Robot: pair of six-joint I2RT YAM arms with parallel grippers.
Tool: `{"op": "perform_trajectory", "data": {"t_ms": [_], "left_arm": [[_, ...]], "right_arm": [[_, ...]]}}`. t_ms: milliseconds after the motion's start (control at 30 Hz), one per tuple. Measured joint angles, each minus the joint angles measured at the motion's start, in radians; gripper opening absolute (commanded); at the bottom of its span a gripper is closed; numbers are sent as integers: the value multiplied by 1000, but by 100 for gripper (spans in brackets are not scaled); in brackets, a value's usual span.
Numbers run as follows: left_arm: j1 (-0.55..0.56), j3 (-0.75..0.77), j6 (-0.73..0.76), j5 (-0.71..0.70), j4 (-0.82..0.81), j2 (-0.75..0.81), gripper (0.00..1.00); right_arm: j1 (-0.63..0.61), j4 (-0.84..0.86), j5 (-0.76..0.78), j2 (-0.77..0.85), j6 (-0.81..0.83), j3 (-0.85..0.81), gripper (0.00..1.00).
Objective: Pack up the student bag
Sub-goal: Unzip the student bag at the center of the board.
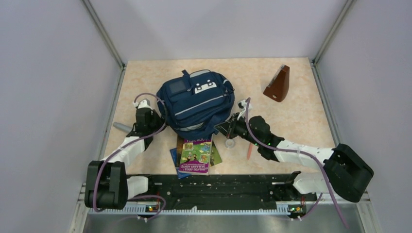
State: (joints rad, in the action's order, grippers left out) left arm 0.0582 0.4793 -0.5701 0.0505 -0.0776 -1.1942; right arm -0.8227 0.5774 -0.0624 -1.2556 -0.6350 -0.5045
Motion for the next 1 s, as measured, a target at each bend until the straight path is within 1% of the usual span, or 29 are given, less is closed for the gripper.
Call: {"op": "perform_trajectory", "data": {"t_ms": [300, 667, 700, 733, 767, 800, 867, 900, 1000], "left_arm": [[-35, 69, 90, -22, -5, -51, 0], [-78, 93, 138, 14, 5, -119, 0], [-80, 100, 142, 21, 10, -124, 7], [-81, 109, 148, 29, 22, -127, 21], [-83, 119, 154, 37, 36, -127, 37], [-85, 135, 159, 37, 54, -127, 49], [-103, 169, 172, 9, 68, -123, 80], [-113, 182, 177, -5, 73, -114, 83], [-132, 195, 182, -47, 96, -31, 86]], "right_arm": [[0, -29, -98, 71, 92, 0, 0], [0, -50, -134, 84, 137, 0, 0], [0, -51, -136, 84, 138, 0, 0], [0, -52, -137, 84, 138, 0, 0], [0, -53, -137, 84, 138, 0, 0], [0, -55, -137, 84, 138, 0, 0], [1, -62, -140, 85, 145, 0, 0], [1, -70, -142, 85, 147, 0, 0], [2, -81, -151, 84, 153, 1, 0]]}}
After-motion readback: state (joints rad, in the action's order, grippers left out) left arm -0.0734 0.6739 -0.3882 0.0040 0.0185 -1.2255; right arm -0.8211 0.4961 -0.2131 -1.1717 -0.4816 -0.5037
